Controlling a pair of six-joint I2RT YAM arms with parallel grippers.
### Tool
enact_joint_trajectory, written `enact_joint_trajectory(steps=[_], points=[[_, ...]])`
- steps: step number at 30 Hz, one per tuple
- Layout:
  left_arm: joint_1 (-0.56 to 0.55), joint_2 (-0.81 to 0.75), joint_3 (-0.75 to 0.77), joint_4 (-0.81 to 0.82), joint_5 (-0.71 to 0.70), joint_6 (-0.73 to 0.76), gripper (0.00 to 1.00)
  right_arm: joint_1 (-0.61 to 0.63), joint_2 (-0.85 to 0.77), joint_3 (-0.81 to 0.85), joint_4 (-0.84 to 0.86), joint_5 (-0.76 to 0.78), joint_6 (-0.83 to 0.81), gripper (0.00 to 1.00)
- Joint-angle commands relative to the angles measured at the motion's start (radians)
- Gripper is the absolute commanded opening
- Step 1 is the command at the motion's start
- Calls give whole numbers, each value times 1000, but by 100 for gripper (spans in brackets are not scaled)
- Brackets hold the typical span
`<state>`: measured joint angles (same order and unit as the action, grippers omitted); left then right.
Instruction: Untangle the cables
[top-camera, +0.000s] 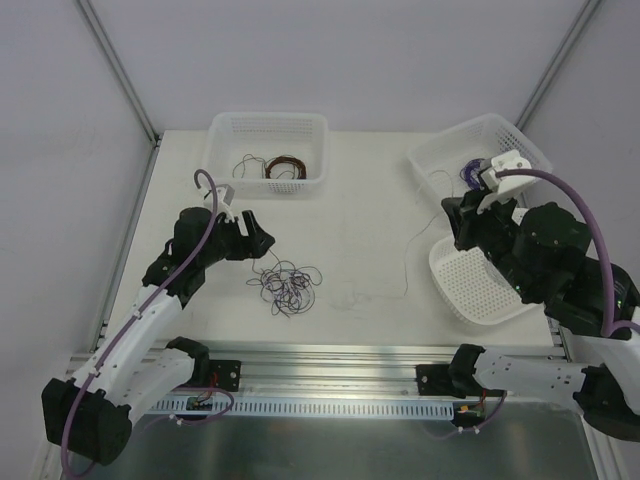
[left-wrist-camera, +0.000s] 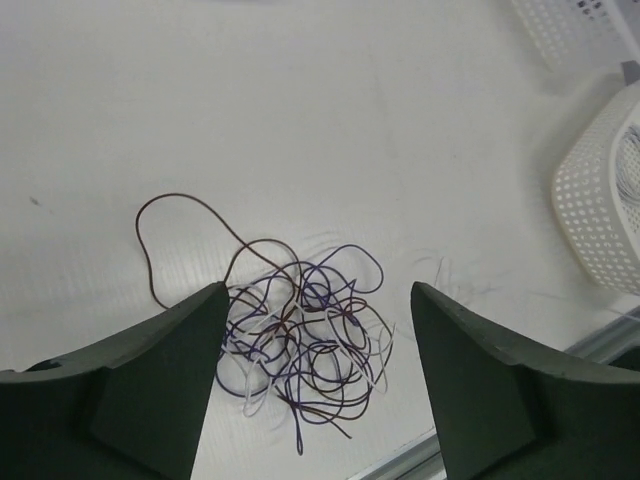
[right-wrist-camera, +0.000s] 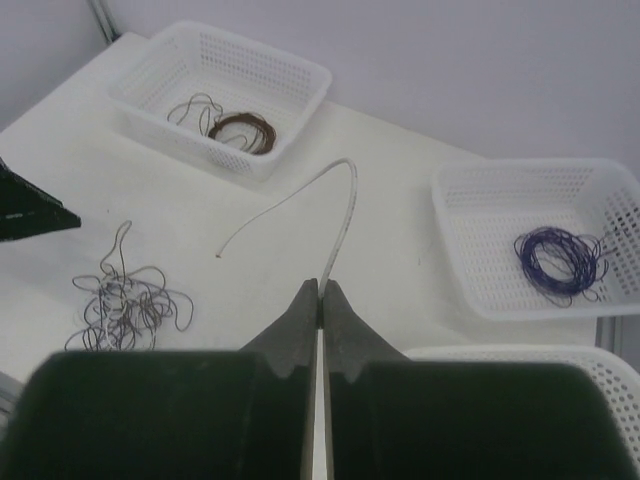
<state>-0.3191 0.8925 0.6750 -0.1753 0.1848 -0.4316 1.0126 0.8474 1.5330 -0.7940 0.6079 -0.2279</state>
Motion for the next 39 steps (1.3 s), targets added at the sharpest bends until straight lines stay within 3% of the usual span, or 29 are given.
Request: enact_joint_trajectory(steps=[1, 9, 16, 21, 25, 27, 31, 34, 39], points=[[5, -49, 60, -4, 113, 97, 76, -14, 88, 102, 116, -29, -112, 1], [5, -6, 127, -53, 179, 220, 98, -55, 258, 375, 194, -31, -267, 1], [3, 74, 149, -66, 274, 264, 99, -69, 268, 449, 406, -13, -399, 1], [2, 132, 107, -59, 317, 257, 97, -71, 229, 360, 666, 24, -529, 1], [2, 115, 98, -55, 288, 261, 97, -74, 236, 339, 705, 52, -574, 1], [2, 111, 94, -55, 277, 264, 97, -81, 251, 338, 661, 37, -552, 1], [2, 115, 87, -49, 329, 257, 98, -83, 266, 290, 466, -51, -345, 1], [-15, 123, 80, -26, 366, 245, 97, -85, 233, 153, 489, -66, -291, 1], [-184, 155, 106, -6, 318, 264, 95, -83, 225, 150, 443, -118, -228, 1]])
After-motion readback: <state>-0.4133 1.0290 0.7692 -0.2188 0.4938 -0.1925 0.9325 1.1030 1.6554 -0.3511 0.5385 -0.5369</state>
